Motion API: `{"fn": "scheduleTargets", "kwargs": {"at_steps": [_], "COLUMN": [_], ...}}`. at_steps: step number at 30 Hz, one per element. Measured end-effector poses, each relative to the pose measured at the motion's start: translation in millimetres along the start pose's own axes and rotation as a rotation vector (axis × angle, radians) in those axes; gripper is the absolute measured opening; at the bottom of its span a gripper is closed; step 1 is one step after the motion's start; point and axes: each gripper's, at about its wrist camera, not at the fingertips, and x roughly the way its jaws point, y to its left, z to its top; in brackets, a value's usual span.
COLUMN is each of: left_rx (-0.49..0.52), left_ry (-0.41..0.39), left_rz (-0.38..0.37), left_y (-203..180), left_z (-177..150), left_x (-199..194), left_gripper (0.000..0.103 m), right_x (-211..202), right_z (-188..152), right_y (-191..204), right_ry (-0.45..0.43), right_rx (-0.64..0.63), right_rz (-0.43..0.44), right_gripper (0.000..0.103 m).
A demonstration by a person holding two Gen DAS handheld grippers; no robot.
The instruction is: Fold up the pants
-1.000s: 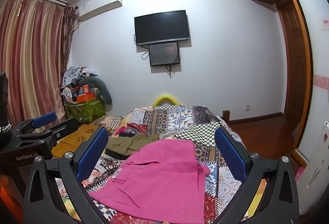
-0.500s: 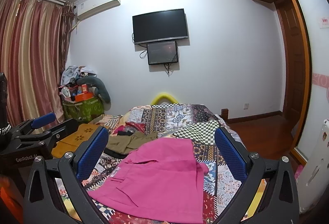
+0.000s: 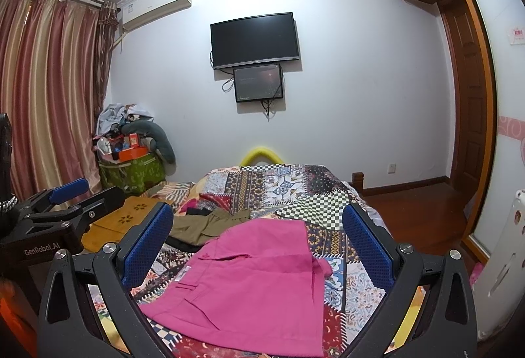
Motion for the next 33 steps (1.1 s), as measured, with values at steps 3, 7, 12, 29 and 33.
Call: {"fn": "scheduleTargets", "kwargs": {"at_steps": [3, 7, 12, 29, 33], "left_rx": [0.003, 0.006, 0.009, 0.013, 0.012], "left_ry": [-0.004, -0.006, -0.007, -0.008, -0.005], "left_rz": [0.003, 0.002, -0.001, -0.004, -0.004], "left_y": [0.4, -1.5, -2.1, -7.2, -8.2], "left_z": [0.0, 0.6, 1.7, 0.3, 1.5], "left_x": [-0.2, -0.7, -1.4, 0.3, 1.5], "left_gripper": [0.103, 0.103, 0.103, 0.103, 0.103], "right_x": [-0.3, -0.9, -0.5, -1.4, -1.2], "right_z": [0.3, 0.9, 1.4, 0.8, 0.5], "right_y": [0.0, -0.9, -1.4, -3.3, -3.6], "right_ry": [-0.001, -0.001, 0.000, 0.000, -0.001], "right_rx": [0.000, 0.000, 0.002, 0.003, 0.004], "right_rz": [-0.001, -0.002, -0.001, -0.004, -0.003], "right_gripper": [0.103, 0.103, 0.103, 0.103, 0.103]}}
